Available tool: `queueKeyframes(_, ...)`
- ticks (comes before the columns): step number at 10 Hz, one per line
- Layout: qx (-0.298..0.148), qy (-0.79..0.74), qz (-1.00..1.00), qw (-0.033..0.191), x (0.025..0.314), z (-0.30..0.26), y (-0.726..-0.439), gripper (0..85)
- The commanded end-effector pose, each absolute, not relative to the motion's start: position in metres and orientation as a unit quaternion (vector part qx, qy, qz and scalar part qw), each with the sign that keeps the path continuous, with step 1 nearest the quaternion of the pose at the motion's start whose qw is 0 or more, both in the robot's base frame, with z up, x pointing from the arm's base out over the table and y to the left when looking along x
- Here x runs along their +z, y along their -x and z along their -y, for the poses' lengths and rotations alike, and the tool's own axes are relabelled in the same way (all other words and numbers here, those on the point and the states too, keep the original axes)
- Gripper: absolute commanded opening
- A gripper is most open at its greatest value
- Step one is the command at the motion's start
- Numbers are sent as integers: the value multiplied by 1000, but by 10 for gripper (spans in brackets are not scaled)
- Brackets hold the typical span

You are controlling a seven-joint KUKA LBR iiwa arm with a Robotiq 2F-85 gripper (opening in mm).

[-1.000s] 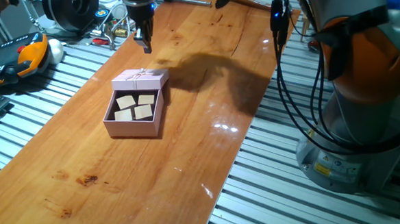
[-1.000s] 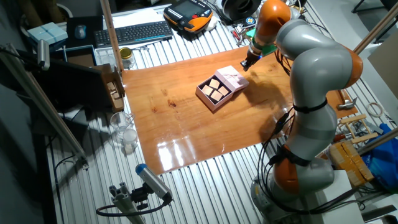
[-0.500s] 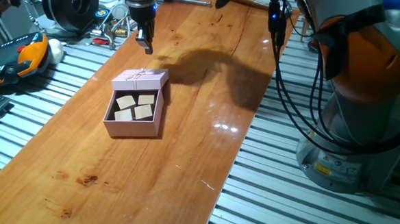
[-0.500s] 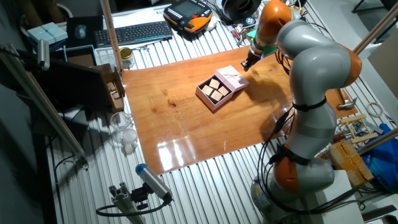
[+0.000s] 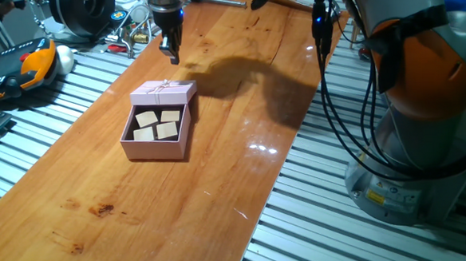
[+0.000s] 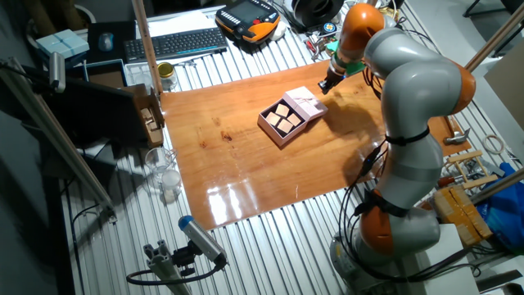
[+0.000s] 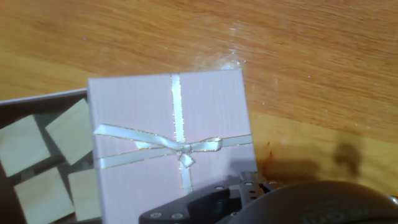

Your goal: Slide the outer casing onto the gift box

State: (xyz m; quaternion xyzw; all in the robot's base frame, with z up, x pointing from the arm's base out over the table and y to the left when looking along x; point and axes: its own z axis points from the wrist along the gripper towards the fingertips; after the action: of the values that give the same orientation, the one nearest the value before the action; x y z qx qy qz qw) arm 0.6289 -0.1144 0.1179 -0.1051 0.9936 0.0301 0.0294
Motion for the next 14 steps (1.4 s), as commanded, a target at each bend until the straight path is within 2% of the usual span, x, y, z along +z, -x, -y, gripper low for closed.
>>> queueKeyframes(1,30,106,-993,30,116,116,-630,0)
queueKeyframes(6,25,102,-994,37,104,118,-633,0)
queueKeyframes(8,36,104,-993,39,104,118,-633,0)
queueKeyframes(14,28,80,-996,10,104,118,-633,0)
